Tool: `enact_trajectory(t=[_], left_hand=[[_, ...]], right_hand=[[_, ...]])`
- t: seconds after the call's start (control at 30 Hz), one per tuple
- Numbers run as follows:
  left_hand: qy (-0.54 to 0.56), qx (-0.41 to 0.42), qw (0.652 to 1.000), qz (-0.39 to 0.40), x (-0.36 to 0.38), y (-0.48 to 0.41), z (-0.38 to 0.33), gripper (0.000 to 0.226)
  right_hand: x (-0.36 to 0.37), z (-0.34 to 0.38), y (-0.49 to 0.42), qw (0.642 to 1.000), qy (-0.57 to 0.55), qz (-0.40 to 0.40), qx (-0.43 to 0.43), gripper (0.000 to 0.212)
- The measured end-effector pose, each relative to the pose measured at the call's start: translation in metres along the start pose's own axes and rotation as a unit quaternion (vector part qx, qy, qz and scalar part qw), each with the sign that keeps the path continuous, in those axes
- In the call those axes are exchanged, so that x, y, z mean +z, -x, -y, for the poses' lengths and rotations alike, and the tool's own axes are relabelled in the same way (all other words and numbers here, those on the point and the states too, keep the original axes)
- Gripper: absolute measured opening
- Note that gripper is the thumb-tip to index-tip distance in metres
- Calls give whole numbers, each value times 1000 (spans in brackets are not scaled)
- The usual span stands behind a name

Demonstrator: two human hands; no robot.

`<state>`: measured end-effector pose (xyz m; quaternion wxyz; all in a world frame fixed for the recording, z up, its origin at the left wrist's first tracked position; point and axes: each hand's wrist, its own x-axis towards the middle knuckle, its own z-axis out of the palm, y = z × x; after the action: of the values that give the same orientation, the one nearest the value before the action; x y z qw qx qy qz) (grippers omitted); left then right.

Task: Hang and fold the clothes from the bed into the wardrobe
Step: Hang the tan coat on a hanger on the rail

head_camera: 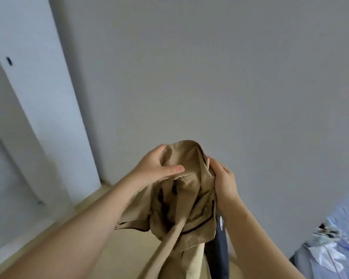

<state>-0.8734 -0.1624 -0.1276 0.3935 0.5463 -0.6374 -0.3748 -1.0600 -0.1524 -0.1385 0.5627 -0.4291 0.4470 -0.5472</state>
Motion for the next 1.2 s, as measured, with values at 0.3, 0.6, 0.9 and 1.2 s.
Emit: enact_trajectory(t=[0.3, 0.6, 0.9, 1.2], left_hand=[[-197, -229, 941, -154, -138, 74, 104, 17], [21, -278, 823, -495, -238, 124, 135, 25], [186, -234, 744, -598, -326, 94, 114, 12], [141, -227, 823, -501, -364, 100, 107, 33]], right_hand=[[162, -18, -14, 979, -88, 184, 17, 40], [295, -61, -36, 945, -14, 313, 93, 32], [391, -92, -87, 880, 166, 435, 96, 55], [487, -128, -43, 718, 125, 679, 90, 20]])
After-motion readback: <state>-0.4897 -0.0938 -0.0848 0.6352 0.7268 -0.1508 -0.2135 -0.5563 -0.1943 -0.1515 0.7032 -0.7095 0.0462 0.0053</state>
